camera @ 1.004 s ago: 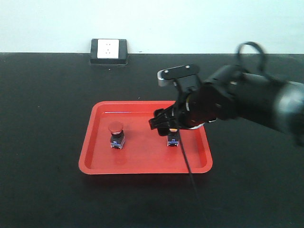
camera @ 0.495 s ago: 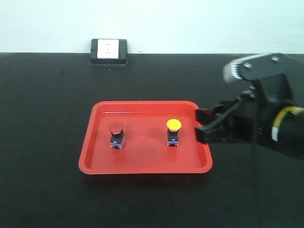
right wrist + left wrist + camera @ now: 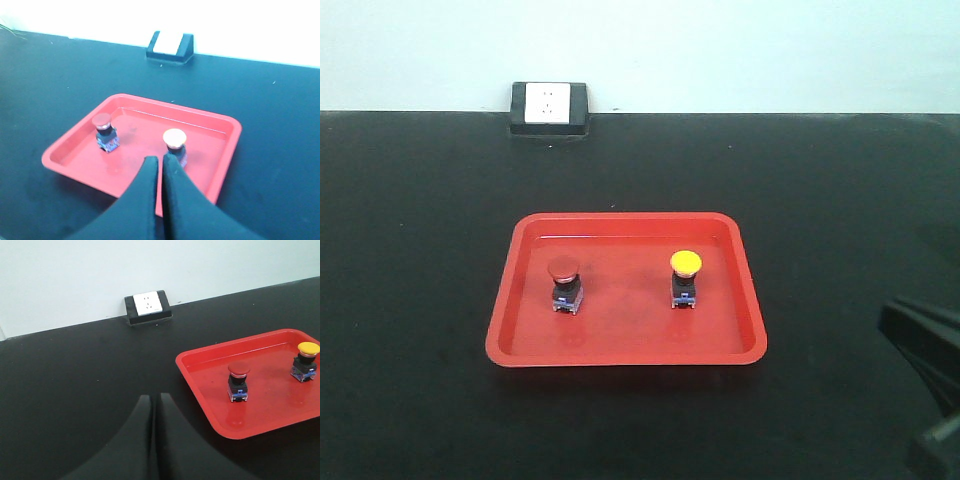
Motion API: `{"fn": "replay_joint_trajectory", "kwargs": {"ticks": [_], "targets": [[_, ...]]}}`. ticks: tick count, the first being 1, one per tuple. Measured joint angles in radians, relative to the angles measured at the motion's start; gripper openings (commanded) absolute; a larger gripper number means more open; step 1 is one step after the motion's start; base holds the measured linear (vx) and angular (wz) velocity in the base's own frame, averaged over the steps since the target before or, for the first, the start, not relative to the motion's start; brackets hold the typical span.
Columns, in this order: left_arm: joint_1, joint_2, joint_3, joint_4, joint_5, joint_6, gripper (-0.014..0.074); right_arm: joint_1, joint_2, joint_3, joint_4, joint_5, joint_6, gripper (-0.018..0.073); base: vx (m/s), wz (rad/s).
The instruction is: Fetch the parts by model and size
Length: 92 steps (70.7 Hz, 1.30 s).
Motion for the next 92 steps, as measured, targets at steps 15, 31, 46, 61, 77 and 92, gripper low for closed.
{"fn": "replay_joint_trajectory", "kwargs": {"ticks": [15, 31, 46, 61, 77, 92], "targets": [[0.000, 0.000, 0.000, 0.000, 0.000, 0.000, -0.0006, 0.000, -0.182, 0.131, -0.012, 0.000, -0.005, -0.0006, 0.00, 0.00], [0.000, 0.000, 0.000, 0.000, 0.000, 0.000, -0.0006, 0.000, -0.237, 0.163, -0.015, 0.003, -0.005, -0.0006, 0.00, 0.00], [0.000, 0.000, 0.000, 0.000, 0.000, 0.000, -0.0006, 0.000, -0.237, 0.164, -0.015, 0.007, -0.005, -0.0006, 0.00, 0.00], [0.000, 0.000, 0.000, 0.000, 0.000, 0.000, -0.0006, 0.000, -0.237, 0.164, -0.015, 0.008, -0.005, -0.0006, 0.00, 0.00], [0.000, 0.000, 0.000, 0.000, 0.000, 0.000, -0.0006, 0.000, -0.237, 0.164, -0.015, 0.010, -0.005, -0.0006, 0.00, 0.00], [0.000, 0.000, 0.000, 0.000, 0.000, 0.000, -0.0006, 0.000, -0.237, 0.164, -0.015, 0.011, -0.005, -0.0006, 0.00, 0.00]]}}
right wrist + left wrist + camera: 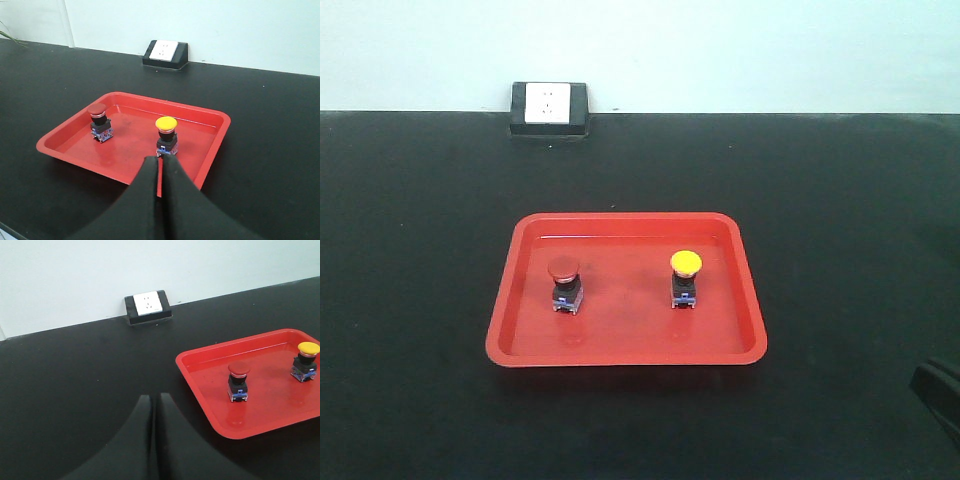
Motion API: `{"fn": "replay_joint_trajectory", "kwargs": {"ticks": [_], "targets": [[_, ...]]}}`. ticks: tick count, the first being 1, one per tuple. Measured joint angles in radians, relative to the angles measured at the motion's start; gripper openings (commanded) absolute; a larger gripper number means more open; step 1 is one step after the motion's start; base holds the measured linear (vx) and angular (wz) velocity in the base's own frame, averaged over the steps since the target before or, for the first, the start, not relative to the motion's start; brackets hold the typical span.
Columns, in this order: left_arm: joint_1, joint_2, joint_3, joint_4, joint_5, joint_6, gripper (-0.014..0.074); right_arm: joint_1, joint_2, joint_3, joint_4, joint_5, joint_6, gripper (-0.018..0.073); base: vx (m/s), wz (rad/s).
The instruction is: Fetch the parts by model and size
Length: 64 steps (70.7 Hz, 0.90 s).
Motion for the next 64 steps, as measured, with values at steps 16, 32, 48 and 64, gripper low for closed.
{"fn": "replay_joint_trajectory", "kwargs": {"ticks": [16, 32, 48, 64], "targets": [[0.013, 0.000, 0.000, -0.078, -0.052, 0.000, -0.0006, 0.000, 0.000, 0.000, 0.000, 0.000, 0.000, -0.0006, 0.00, 0.00], [0.124, -0.025, 0.073, -0.178, -0.207, 0.052, -0.0005, -0.001, 0.000, 0.000, 0.000, 0.000, 0.000, -0.0006, 0.00, 0.00], [0.314, -0.123, 0.269, -0.339, -0.417, 0.125, -0.0005, -0.001, 0.000, 0.000, 0.000, 0.001, 0.000, -0.0006, 0.00, 0.00], [0.444, -0.212, 0.495, -0.419, -0.567, 0.128, -0.0005, -0.001, 0.000, 0.000, 0.000, 0.004, 0.000, -0.0006, 0.00, 0.00]]}}
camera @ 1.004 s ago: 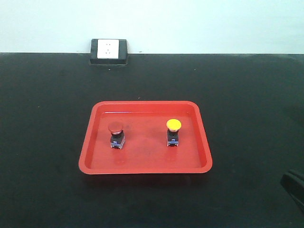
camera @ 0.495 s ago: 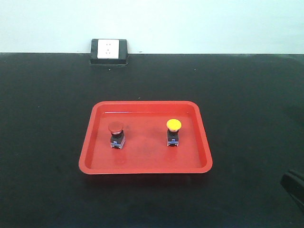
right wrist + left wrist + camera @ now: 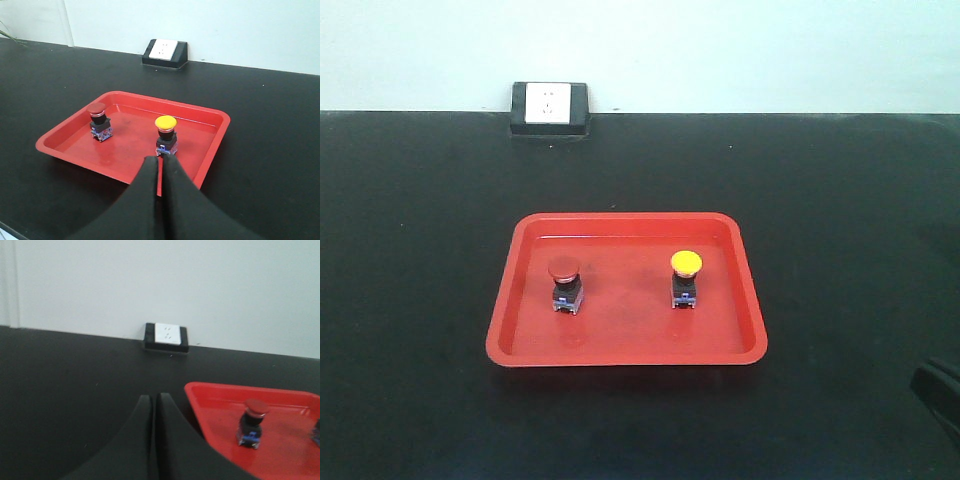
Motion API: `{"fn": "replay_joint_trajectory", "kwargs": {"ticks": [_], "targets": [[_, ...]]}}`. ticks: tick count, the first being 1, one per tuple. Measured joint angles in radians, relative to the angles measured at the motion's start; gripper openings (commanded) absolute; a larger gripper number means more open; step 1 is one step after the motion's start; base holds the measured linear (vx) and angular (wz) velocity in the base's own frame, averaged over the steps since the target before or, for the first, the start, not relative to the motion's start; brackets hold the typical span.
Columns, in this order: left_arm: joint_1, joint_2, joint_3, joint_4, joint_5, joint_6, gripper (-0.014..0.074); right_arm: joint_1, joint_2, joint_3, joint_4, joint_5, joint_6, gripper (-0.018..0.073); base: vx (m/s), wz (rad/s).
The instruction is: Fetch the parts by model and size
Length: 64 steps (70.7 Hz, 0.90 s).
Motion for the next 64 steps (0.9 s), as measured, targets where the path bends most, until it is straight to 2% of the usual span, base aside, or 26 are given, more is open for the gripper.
{"fn": "replay_joint_trajectory", "kwargs": {"ticks": [10, 21, 27, 64], "targets": [[0.036, -0.009, 0.048, -0.010, -0.021, 0.011, -0.0005, 0.000, 0.000, 0.000, 0.000, 0.000, 0.000, -0.0006, 0.00, 0.00], [0.037, -0.008, 0.052, -0.010, -0.019, 0.129, -0.0004, 0.000, 0.000, 0.000, 0.000, 0.000, 0.000, -0.0006, 0.00, 0.00], [0.037, -0.008, 0.052, -0.011, -0.019, 0.160, -0.0004, 0.000, 0.000, 0.000, 0.000, 0.000, 0.000, -0.0006, 0.00, 0.00], [0.037, -0.008, 0.052, -0.011, -0.019, 0.175, -0.0004, 0.000, 0.000, 0.000, 0.000, 0.000, 0.000, -0.0006, 0.00, 0.00]]}}
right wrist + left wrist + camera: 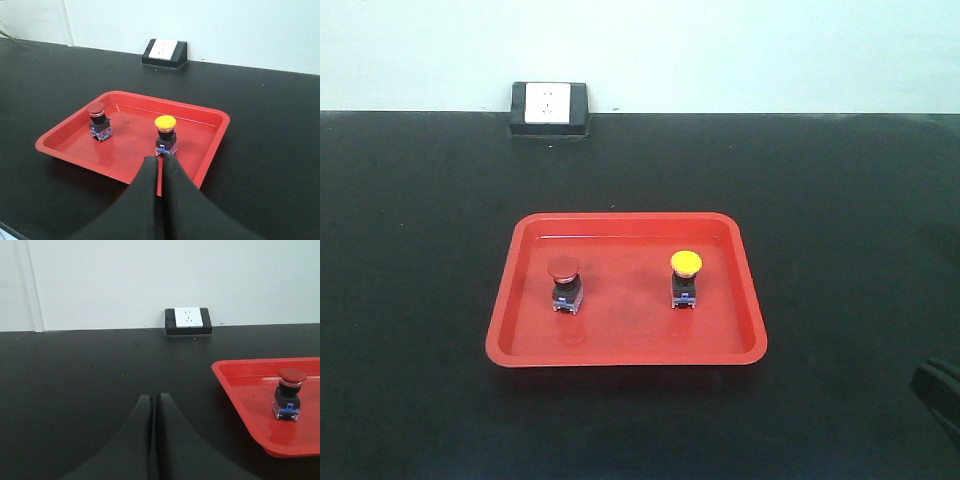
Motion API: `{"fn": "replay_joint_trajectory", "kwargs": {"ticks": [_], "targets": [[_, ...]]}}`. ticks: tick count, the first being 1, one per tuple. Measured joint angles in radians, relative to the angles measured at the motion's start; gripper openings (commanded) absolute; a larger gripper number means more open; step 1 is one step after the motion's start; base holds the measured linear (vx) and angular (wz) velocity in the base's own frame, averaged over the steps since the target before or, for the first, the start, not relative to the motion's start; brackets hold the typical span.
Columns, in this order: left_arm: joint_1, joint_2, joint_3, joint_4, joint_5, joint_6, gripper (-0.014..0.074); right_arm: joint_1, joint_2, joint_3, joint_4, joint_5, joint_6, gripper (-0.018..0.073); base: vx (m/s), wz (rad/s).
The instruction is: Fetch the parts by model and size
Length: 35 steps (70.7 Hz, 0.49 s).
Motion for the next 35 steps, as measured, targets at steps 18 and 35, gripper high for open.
{"fn": "replay_joint_trajectory", "kwargs": {"ticks": [18, 35], "targets": [[0.000, 0.000, 0.000, 0.000, 0.000, 0.000, -0.0004, 0.000, 0.000, 0.000, 0.000, 0.000, 0.000, -0.0006, 0.00, 0.00], [0.000, 0.000, 0.000, 0.000, 0.000, 0.000, -0.0004, 0.000, 0.000, 0.000, 0.000, 0.000, 0.000, -0.0006, 0.00, 0.00]]}}
